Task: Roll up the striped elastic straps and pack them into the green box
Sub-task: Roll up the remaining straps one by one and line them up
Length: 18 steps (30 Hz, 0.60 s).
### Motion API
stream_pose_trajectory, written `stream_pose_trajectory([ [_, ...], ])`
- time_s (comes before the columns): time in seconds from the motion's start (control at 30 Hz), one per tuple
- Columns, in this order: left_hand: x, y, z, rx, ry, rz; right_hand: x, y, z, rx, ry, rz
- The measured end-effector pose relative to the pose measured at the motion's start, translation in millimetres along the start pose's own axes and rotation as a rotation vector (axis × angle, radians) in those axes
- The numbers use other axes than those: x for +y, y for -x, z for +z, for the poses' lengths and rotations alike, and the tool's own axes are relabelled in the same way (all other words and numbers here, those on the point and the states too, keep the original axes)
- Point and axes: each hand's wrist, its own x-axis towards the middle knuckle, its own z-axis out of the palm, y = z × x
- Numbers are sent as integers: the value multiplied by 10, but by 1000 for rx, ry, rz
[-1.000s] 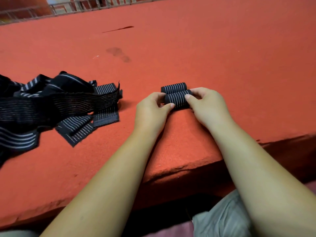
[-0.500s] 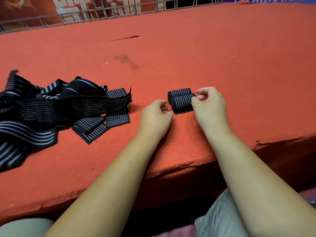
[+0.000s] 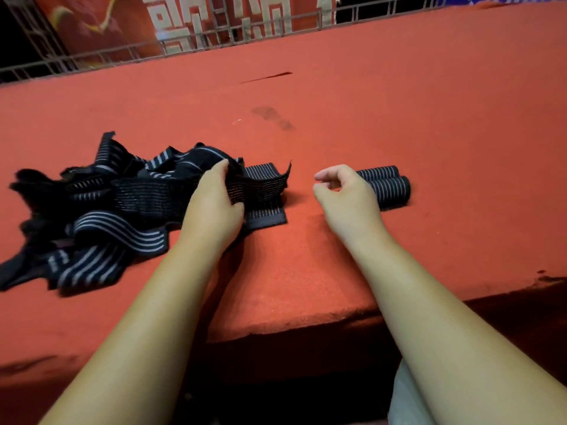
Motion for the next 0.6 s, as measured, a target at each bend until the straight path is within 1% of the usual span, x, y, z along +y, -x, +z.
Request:
stream_pose_trajectory([
  [0.07,-179,0,38,-63,-52,22,-24,24,139,-62,-5,11],
  [0.17,-382,91,125,10,-55,130,-55,57,307,-108,-34,-5],
  [0.27,-425,243,141,99,59,178,-107,86,417,-162,-29,-53],
  [0.33,-402,318,110,134,144,214,-142,119,486,-255,22,-90],
  [0.4,-365,379,41,144,214,244,-182,159,538,-334,82,-80],
  [0.5,-352,462,-74,97,275,255,-190,200,591,-431,189,-100],
  [0.6,-415,507,-203,-38,352,158,-173,241,608,-507,292,-148],
])
